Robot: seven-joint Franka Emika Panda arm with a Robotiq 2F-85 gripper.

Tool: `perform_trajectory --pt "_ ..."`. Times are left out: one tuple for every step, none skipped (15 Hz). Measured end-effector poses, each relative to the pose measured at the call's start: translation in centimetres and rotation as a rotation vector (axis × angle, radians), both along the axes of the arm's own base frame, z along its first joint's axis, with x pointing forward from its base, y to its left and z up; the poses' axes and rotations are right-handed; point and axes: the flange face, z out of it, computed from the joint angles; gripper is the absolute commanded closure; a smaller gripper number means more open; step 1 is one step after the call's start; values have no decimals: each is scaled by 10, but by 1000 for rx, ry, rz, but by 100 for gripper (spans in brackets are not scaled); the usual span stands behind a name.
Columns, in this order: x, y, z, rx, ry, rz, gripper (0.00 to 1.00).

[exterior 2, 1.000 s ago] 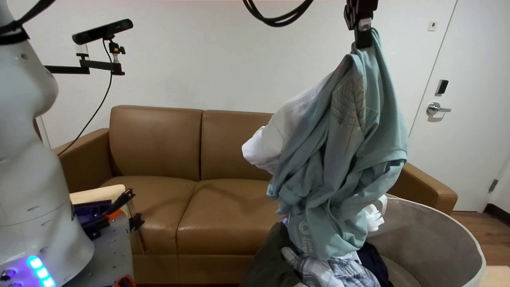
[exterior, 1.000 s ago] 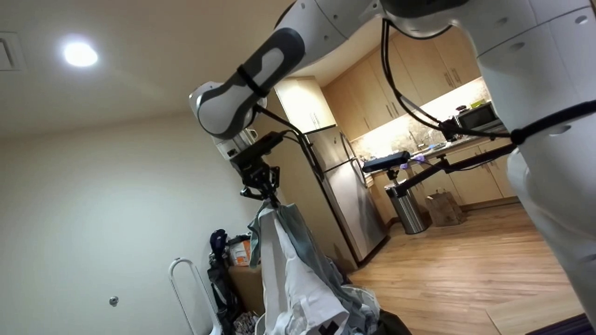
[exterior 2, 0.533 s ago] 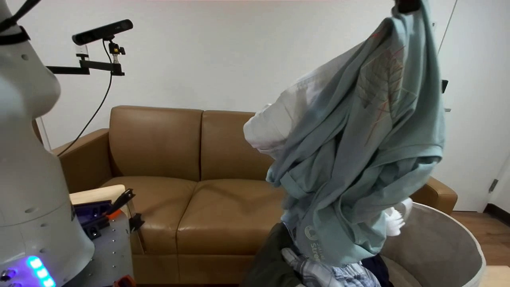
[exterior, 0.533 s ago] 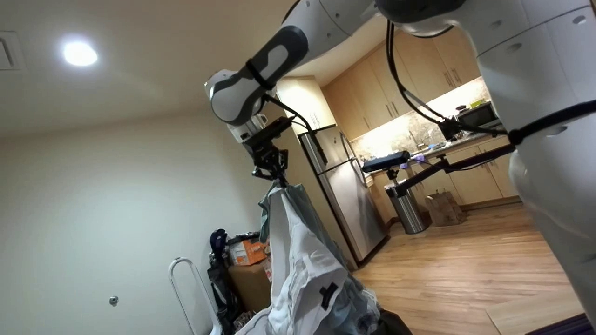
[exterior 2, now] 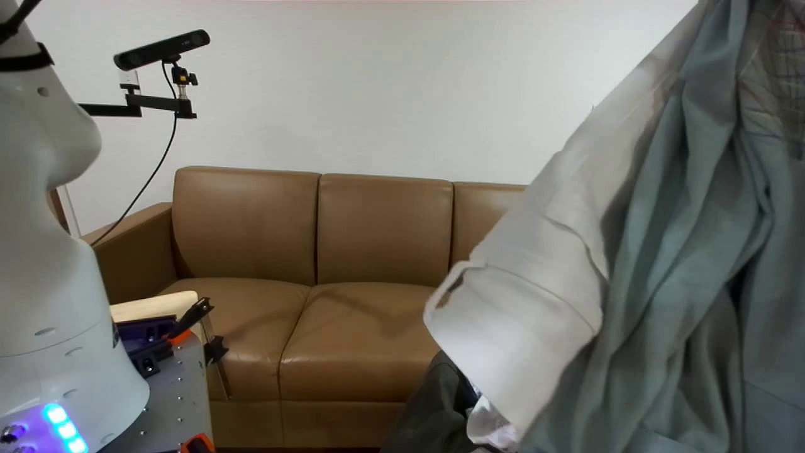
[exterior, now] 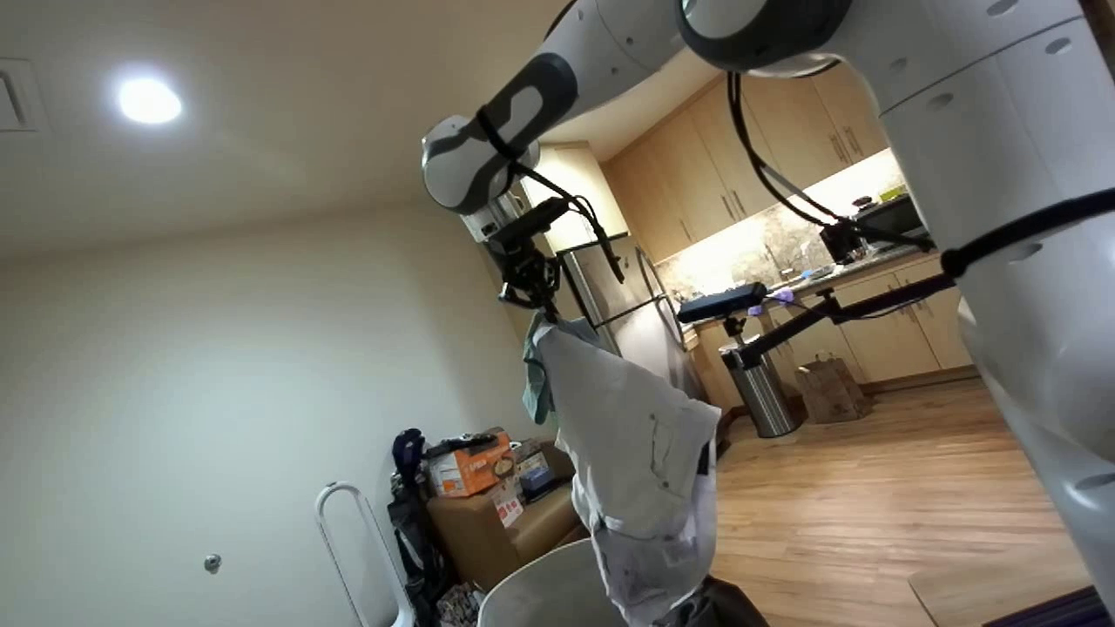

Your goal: Pick up the clothing from the sofa and put it in the laundry bag

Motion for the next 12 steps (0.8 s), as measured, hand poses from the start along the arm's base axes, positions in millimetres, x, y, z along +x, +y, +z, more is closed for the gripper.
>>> perform_trajectory --pt "1 1 -1 6 4 21 98" --pt "2 3 -1 14 7 45 98" --pt "4 5 -1 23 10 70 98" --pt "5 8 -2 33 14 97 98" --pt "7 12 -2 41 23 121 98" --pt "8 16 -3 47 37 142 99" --pt "9 21 -4 53 52 160 98" --pt "11 26 -7 65 73 181 98" --pt "11 31 -11 80 102 199 98" --pt "11 36 -18 101 136 214 96" --pt "11 40 -26 122 171 222 96" --pt "11 43 -31 134 191 228 96"
